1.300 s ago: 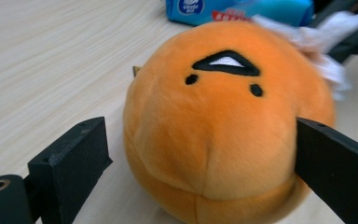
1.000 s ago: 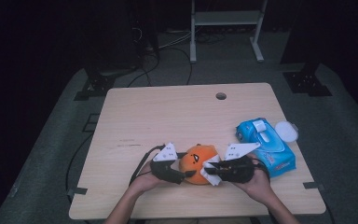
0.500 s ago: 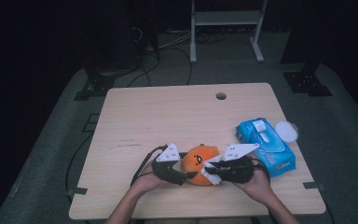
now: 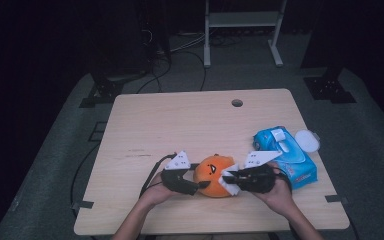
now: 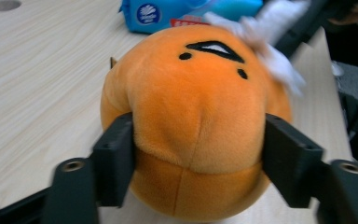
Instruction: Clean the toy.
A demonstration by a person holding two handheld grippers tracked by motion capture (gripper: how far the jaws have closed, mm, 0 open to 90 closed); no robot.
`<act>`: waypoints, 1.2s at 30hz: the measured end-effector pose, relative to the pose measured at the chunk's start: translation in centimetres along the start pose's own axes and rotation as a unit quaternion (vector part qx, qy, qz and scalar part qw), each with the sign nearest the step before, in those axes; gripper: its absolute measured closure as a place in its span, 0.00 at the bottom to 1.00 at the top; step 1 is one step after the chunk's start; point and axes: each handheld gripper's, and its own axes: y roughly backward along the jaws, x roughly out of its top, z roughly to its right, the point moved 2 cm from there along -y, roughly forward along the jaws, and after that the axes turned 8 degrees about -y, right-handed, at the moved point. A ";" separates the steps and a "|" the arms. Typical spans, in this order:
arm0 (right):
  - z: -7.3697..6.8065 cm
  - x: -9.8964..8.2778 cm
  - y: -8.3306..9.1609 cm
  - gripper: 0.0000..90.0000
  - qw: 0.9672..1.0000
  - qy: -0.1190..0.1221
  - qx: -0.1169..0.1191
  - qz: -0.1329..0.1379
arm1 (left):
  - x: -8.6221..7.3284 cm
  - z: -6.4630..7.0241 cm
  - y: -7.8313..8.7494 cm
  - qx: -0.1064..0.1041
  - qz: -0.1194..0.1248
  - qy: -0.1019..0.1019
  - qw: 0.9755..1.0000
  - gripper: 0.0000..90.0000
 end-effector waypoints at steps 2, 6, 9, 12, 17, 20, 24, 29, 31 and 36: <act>-1.3 0.8 -0.5 0.87 1.000 0.029 0.003 0.000 | 0.6 0.3 0.4 -0.006 -0.003 -0.021 1.000 0.42; -1.5 1.3 0.0 0.88 0.999 0.032 0.004 0.013 | 0.6 0.3 0.9 -0.019 0.007 -0.013 1.000 0.41; -0.2 0.5 0.2 0.88 1.000 0.020 -0.011 0.006 | 0.3 -0.3 0.6 0.000 0.000 0.020 1.000 0.20; 1.1 -0.3 0.2 0.88 1.000 -0.010 -0.006 0.008 | -0.1 -0.7 0.5 0.002 0.001 0.045 0.999 0.13; 0.1 0.3 0.3 0.88 1.000 0.000 -0.009 0.010 | 0.3 0.1 0.3 -0.005 0.013 0.015 1.000 0.35; -1.5 1.1 0.1 0.88 1.000 0.021 0.010 0.018 | 0.9 1.0 0.1 -0.007 0.007 -0.040 0.999 0.39; -1.8 1.8 0.4 0.88 0.999 0.042 -0.012 0.025 | 1.0 1.4 0.1 -0.004 -0.002 -0.064 0.998 0.39; 1.0 0.5 1.1 0.88 0.999 0.003 -0.041 0.014 | 0.7 0.6 -0.2 -0.004 -0.002 0.002 1.000 0.19; 1.1 0.1 1.1 0.88 0.999 -0.004 -0.035 0.014 | 0.7 0.5 -0.9 -0.011 -0.002 0.036 0.999 0.12; -0.5 0.9 0.7 0.88 1.000 0.011 -0.011 0.017 | 1.0 1.3 -0.8 0.001 0.005 -0.005 1.000 0.26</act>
